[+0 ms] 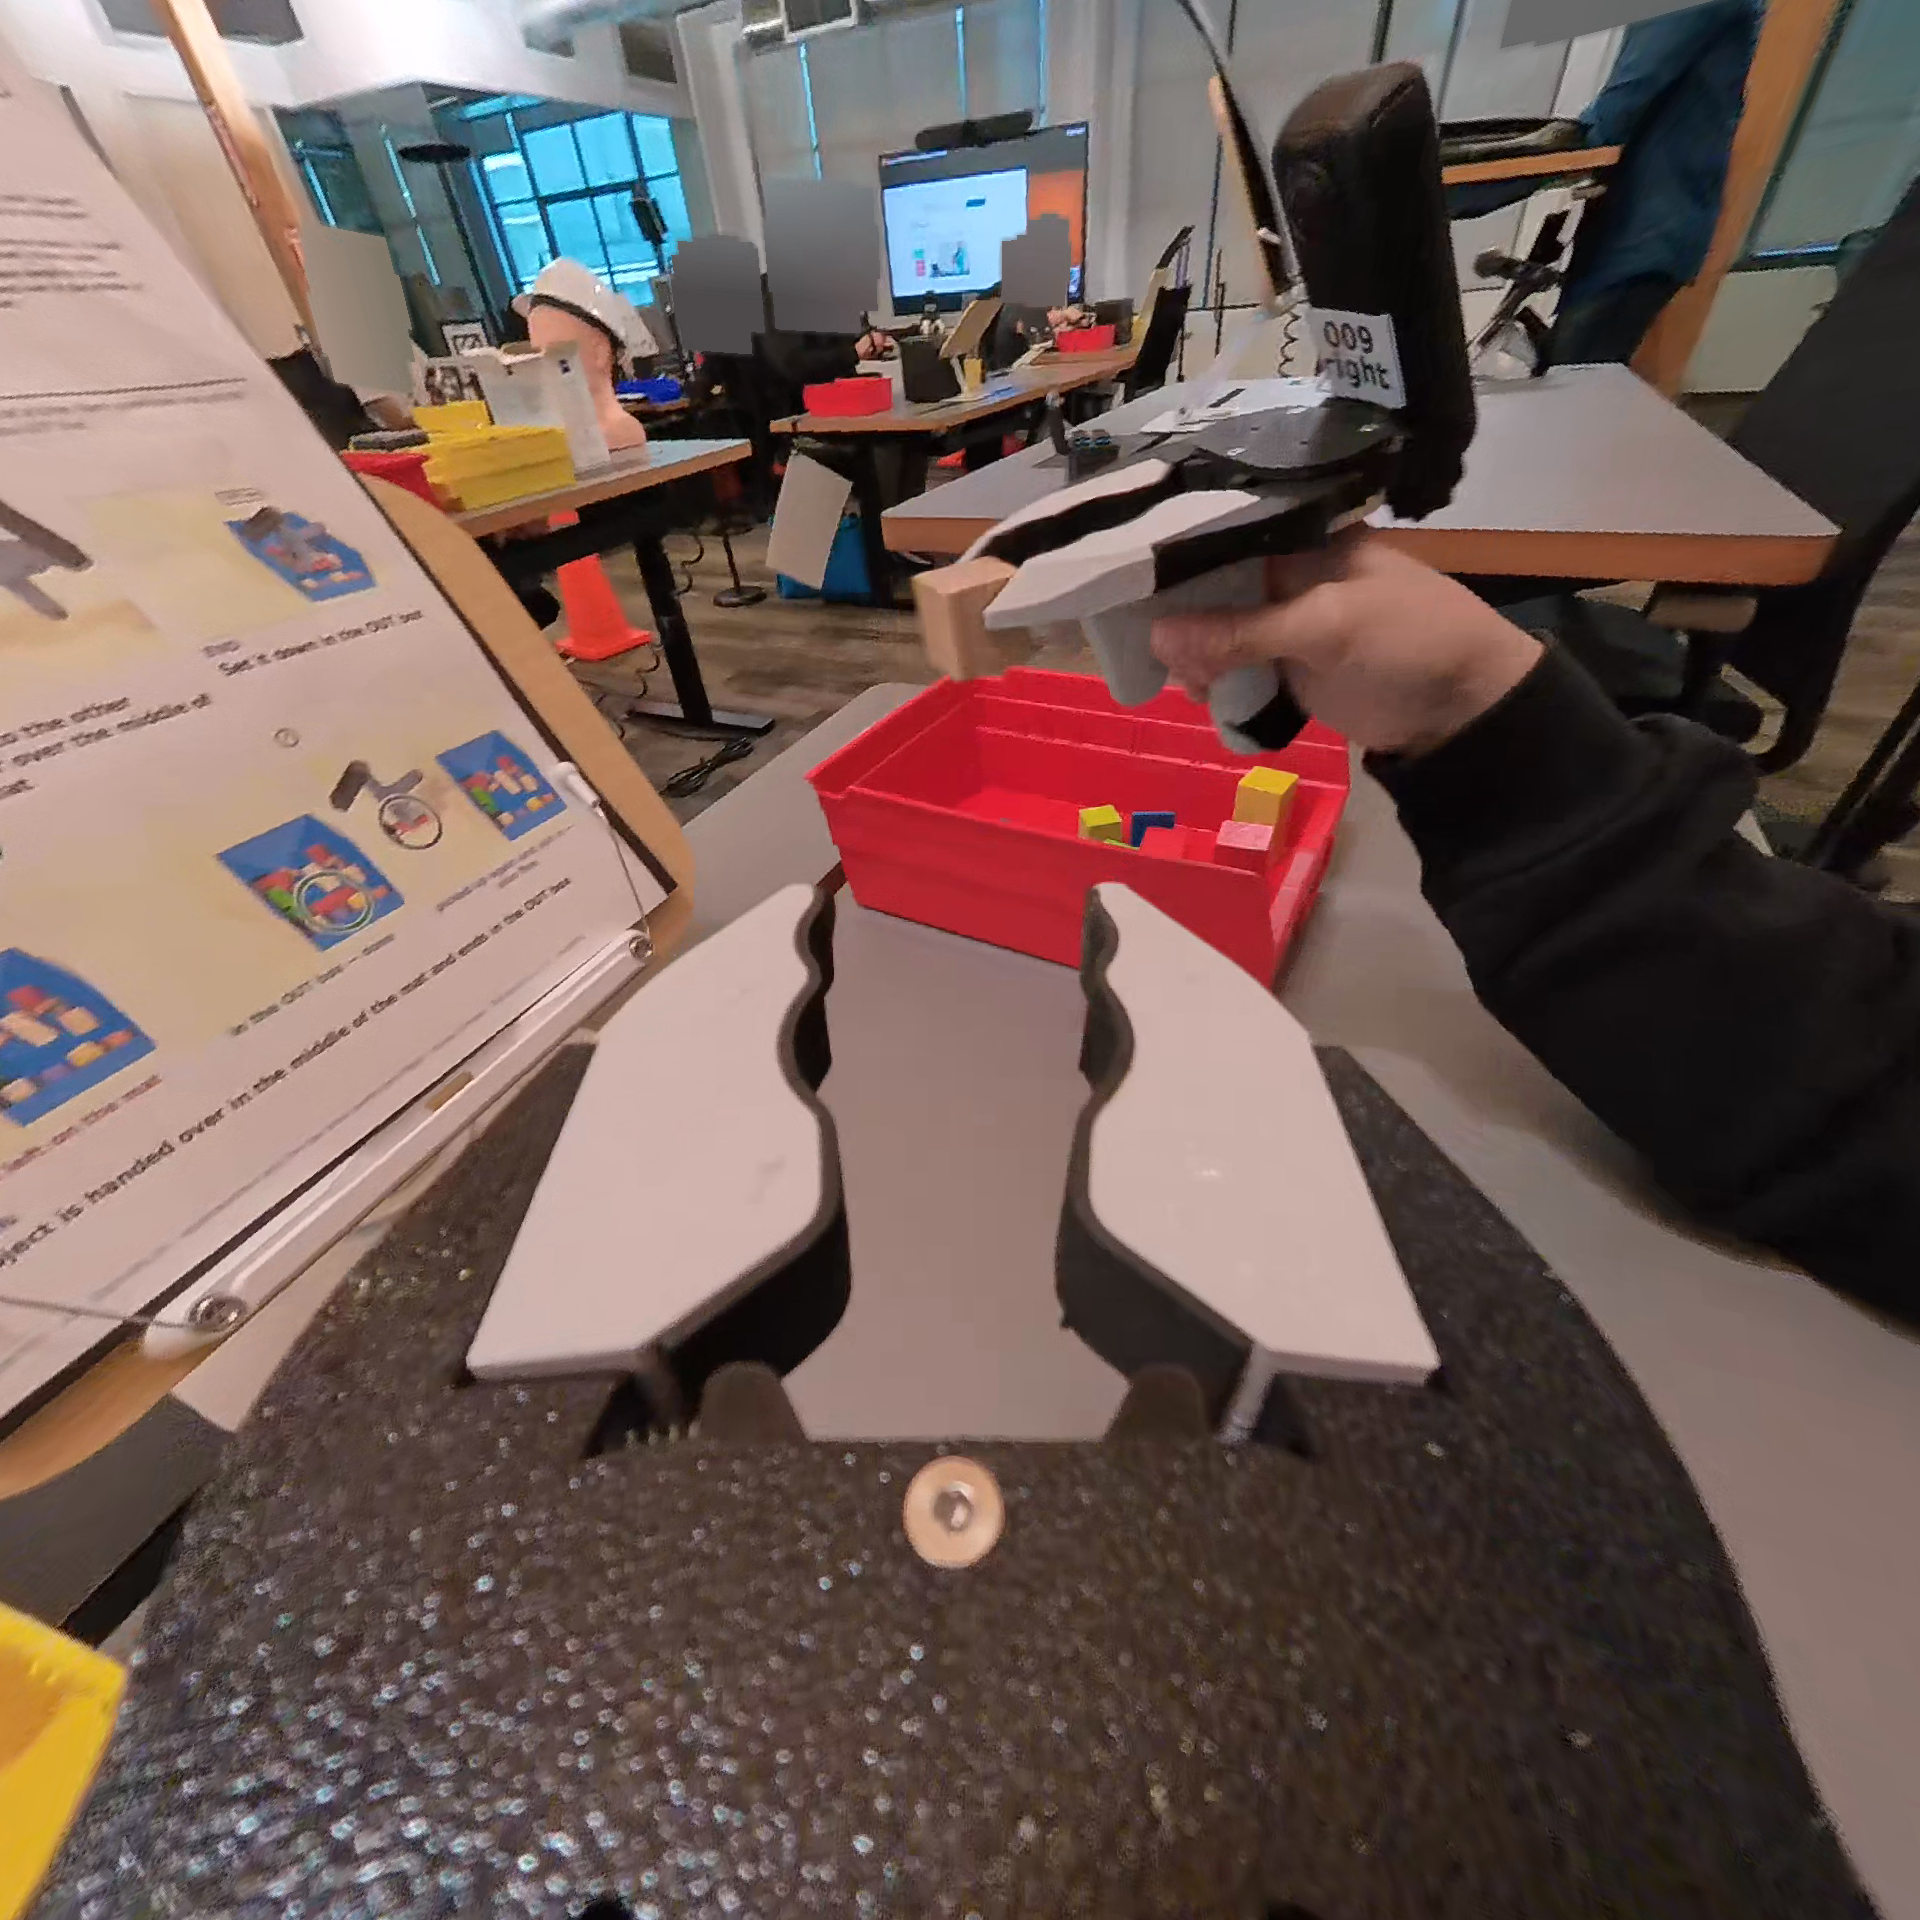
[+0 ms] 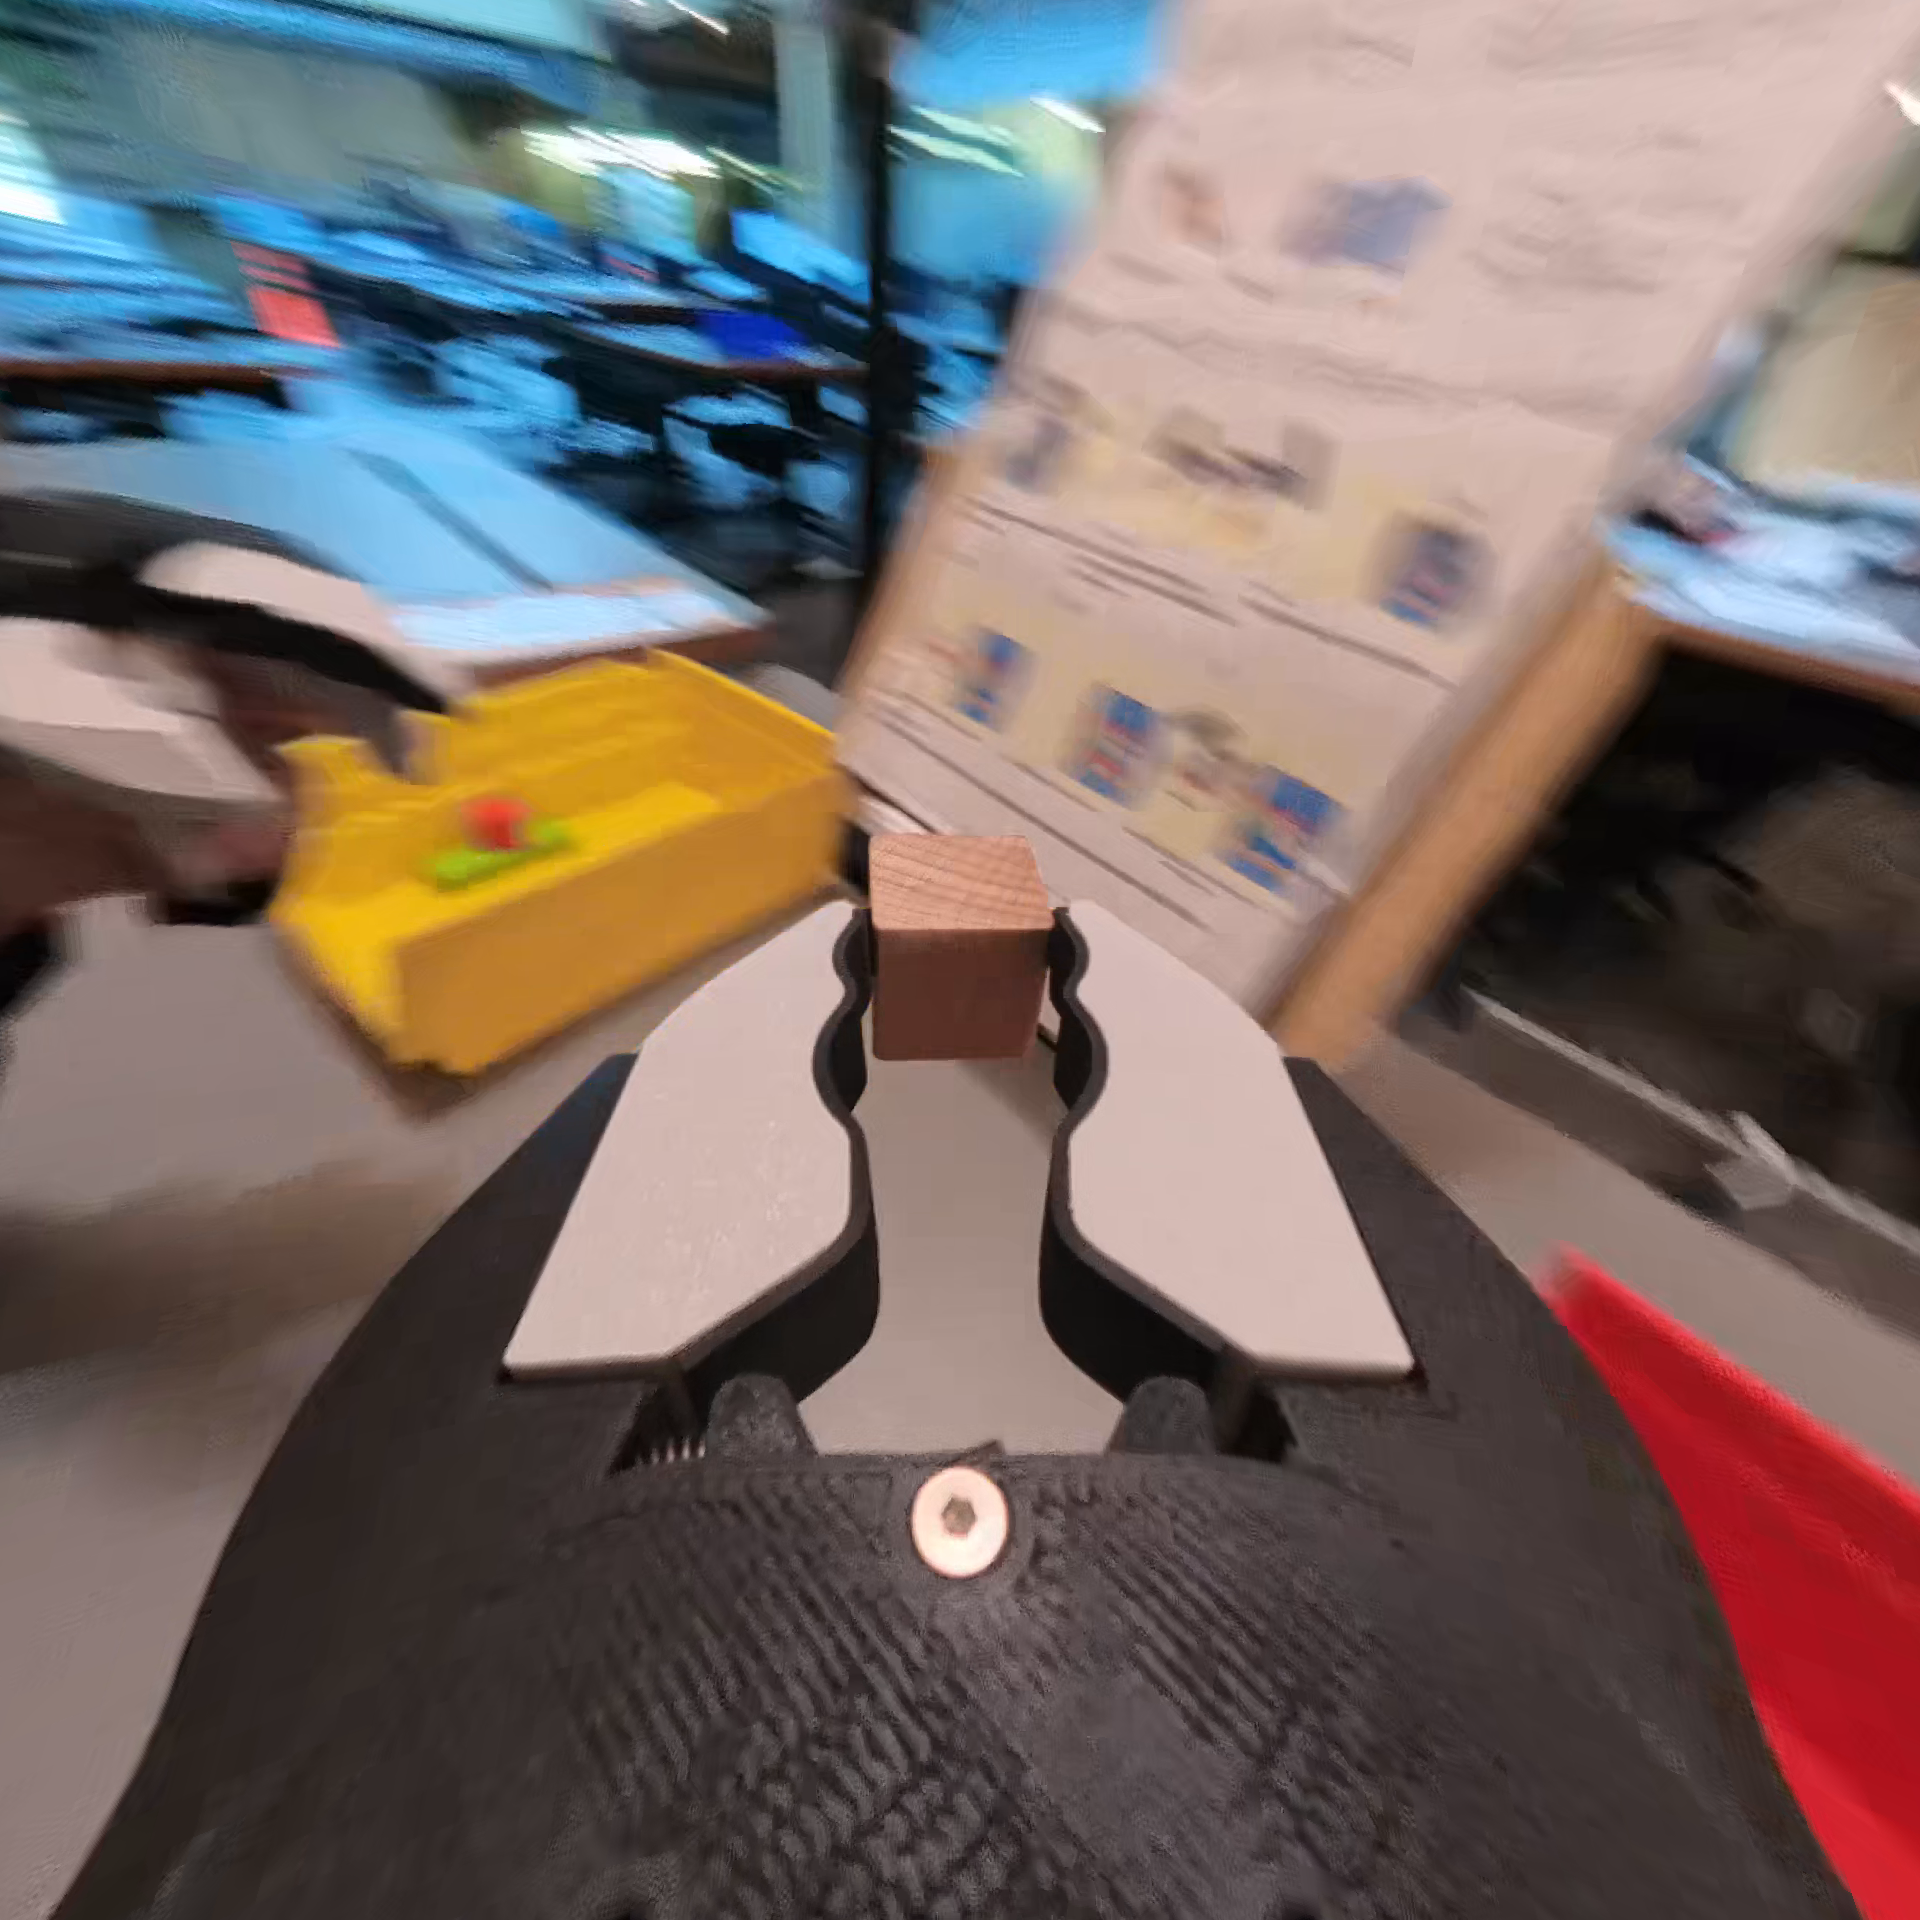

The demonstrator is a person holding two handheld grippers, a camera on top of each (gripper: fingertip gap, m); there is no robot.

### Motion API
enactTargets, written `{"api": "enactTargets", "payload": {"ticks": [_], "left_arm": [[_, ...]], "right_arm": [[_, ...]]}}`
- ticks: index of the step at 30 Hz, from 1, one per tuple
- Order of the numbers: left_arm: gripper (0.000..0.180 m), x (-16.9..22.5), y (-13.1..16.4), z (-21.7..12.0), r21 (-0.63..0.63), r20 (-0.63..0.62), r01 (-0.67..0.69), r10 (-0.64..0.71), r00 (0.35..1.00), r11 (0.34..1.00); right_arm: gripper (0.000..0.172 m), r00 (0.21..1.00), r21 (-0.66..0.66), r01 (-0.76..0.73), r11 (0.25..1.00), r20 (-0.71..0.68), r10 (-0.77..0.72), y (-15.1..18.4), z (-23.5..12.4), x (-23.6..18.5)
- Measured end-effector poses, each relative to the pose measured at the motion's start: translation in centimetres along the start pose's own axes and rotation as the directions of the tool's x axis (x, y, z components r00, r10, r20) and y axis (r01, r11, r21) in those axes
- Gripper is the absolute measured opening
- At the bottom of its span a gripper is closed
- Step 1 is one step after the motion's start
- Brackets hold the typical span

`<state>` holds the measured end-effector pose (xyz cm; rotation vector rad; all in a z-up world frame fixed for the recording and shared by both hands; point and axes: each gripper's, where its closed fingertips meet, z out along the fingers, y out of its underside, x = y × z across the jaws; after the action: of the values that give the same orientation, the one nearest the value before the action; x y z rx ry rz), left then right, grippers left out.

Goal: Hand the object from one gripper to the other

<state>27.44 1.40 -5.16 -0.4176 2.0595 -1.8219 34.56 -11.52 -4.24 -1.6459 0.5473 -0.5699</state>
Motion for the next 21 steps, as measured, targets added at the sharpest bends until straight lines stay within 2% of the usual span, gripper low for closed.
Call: {"api": "enactTargets", "payload": {"ticks": [3,6,10,13,15,16,18,21], "left_arm": [[0.043,-0.4,0.7,0.3,-0.024,0.002,0.04,-0.04,0.999,0.999],[0.04,-0.6,1.6,0.7,-0.057,-0.004,0.071,-0.071,0.997,0.996],[0.037,-0.6,2.3,1.2,-0.082,-0.013,0.084,-0.085,0.996,0.993],[0.037,-1.1,3.1,1.4,-0.118,0.016,0.093,-0.091,0.996,0.989],[0.038,-1.2,3.3,1.4,-0.126,0.018,0.102,-0.101,0.995,0.987],[0.038,-1.3,3.2,1.3,-0.121,0.02,0.107,-0.105,0.994,0.987],[0.038,-1.6,3.0,1.0,-0.108,0.036,0.118,-0.114,0.993,0.987],[0.038,-2.5,2.8,0.2,-0.101,0.068,0.143,-0.136,0.988,0.985]], "right_arm": [[0.033,0.925,-0.173,-0.131,0.976,-0.377,0.057,5.2,-5.6,9.2],[0.033,0.82,-0.261,-0.245,0.934,-0.57,0.056,10.1,-10.7,14.6],[0.033,0.761,-0.308,-0.355,0.882,-0.644,0.081,15.0,-13.0,17.3],[0.033,0.763,-0.366,-0.394,0.843,-0.641,0.078,17.4,-12.5,17.5],[0.033,0.76,-0.438,-0.43,0.789,-0.648,0.055,18.9,-12.7,17.3],[0.034,0.757,-0.463,-0.431,0.775,-0.653,0.031,19.1,-12.8,17.3],[0.047,0.756,-0.465,-0.398,0.791,-0.654,-0.004,18.5,-12.6,17.5],[0.051,0.779,-0.44,-0.372,0.818,-0.627,0.016,17.1,-11.7,16.8]]}}
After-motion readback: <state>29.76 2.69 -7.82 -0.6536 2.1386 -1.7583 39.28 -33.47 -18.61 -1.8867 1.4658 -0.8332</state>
